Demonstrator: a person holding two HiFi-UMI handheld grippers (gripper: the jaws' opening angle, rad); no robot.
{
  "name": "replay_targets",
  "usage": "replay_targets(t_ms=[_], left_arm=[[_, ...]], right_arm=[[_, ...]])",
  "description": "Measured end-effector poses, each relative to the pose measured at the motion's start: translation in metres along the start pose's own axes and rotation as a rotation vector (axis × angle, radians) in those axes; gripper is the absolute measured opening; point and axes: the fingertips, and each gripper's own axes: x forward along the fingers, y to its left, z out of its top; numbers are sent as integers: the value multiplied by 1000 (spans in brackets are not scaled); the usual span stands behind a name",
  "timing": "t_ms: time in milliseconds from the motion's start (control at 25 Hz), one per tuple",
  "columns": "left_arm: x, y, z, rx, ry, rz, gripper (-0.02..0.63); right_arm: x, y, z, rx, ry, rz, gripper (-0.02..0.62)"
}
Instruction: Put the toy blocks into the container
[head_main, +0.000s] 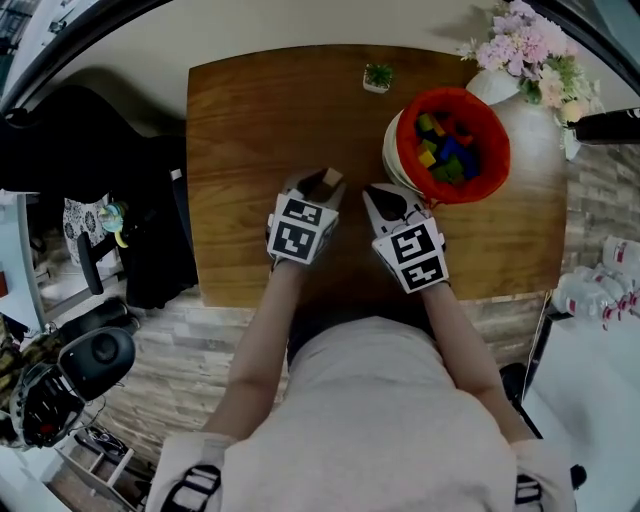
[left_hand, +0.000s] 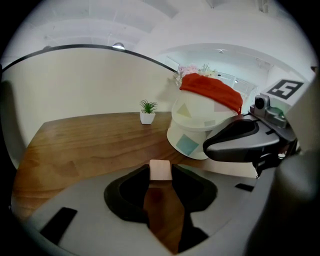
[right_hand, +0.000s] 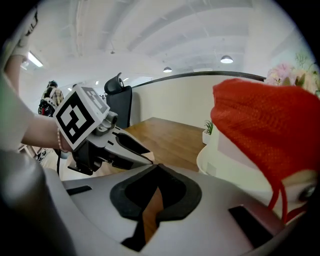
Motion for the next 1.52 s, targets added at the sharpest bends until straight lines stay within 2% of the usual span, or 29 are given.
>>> replay_targets(t_ms=[160, 400, 840, 1040, 1240, 1520], left_arm=[[-16, -9, 6, -23, -20, -9, 155], [-41, -18, 19, -6, -54, 13, 155], [-83, -43, 65, 90, -157, 50, 155], [-90, -56, 92, 125, -204, 36, 155], [-91, -64, 111, 188, -204, 31, 155], [-82, -84, 140, 230, -236, -12, 155]], right_arm=[[-10, 4, 9, -14, -30, 6, 12], [-28, 4, 25, -41, -93, -13, 12], [-67, -8, 63, -58, -233, -59, 12], [-86, -13, 77, -66, -283, -74, 12], [-100, -17, 88, -84, -312, -93, 12], [-117, -37, 90, -81, -324, -142, 12]])
